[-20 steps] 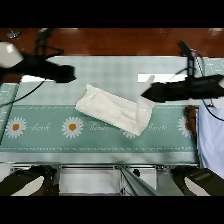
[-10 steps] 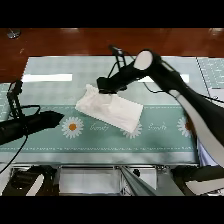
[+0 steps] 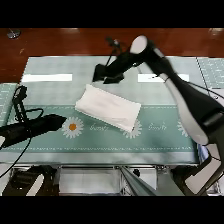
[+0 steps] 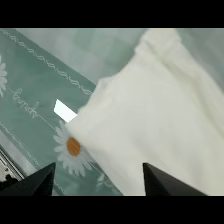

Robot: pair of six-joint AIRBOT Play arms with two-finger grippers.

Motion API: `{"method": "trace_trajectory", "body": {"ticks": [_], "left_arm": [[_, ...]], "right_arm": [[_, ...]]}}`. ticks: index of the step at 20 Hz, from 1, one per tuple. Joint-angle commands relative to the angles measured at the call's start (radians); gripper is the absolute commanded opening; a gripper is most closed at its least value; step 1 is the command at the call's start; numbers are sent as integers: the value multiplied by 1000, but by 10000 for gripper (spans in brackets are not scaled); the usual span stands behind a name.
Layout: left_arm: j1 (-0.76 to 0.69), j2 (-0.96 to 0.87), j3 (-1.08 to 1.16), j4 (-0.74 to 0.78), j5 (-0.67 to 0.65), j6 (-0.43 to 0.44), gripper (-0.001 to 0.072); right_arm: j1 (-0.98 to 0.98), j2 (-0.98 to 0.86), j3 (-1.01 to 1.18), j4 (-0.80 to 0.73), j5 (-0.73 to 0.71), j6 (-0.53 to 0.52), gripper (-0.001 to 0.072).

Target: Fold the shirts.

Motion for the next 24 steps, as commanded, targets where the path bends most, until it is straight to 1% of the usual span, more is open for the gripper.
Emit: {"method": "trace_trajectory", "body": {"ticks": [1, 2, 3, 5, 7, 9, 10, 11, 12, 13, 14, 16, 17, 18, 19, 23, 24], "left_arm": [[1, -5, -3, -1, 38, 31, 35], [1, -9, -3, -2, 61, 31, 35], [1, -17, -3, -1, 80, 31, 35], [1, -48, -3, -1, 100, 46, 35], [1, -95, -3, -1, 100, 49, 35], [1, -144, -3, -2, 100, 49, 35], [1, -167, -3, -2, 102, 50, 35], [1, -187, -3, -2, 103, 51, 35], [1, -204, -3, -3, 103, 67, 35], [1, -218, -3, -2, 103, 72, 35], [1, -232, -3, -2, 103, 73, 35], [1, -254, -3, -2, 103, 72, 35], [1, -260, -3, -3, 102, 72, 35], [1, -259, -3, -3, 101, 72, 35], [1, -259, -3, -2, 99, 72, 35], [1, -259, -3, -3, 99, 72, 35], [1, -259, -3, -3, 99, 72, 35]], "right_arm": [[-134, 158, 3, -272, 321, 13, 630], [-151, 239, -57, -385, 324, 13, 631], [-162, 321, -148, -447, 288, 18, 631], [-178, 508, -434, -461, 91, 65, 631], [-178, 695, -790, -459, -186, 188, 630], [-178, 835, -1122, -415, -446, 389, 630], [-178, 874, -1253, -342, -561, 452, 630], [-178, 883, -1342, -253, -644, 453, 630], [-177, 872, -1401, -161, -695, 420, 630], [-177, 844, -1421, -97, -706, 358, 630], [-177, 798, -1420, -37, -697, 291, 630], [-177, 698, -1408, 134, -691, 131, 630], [-177, 648, -1393, 231, -669, 54, 630], [-177, 594, -1363, 317, -631, -44, 630], [-177, 542, -1321, 352, -581, -103, 630], [-171, 370, -1175, 339, -460, -111, 626], [-161, 339, -1141, 339, -441, -121, 566]]}}
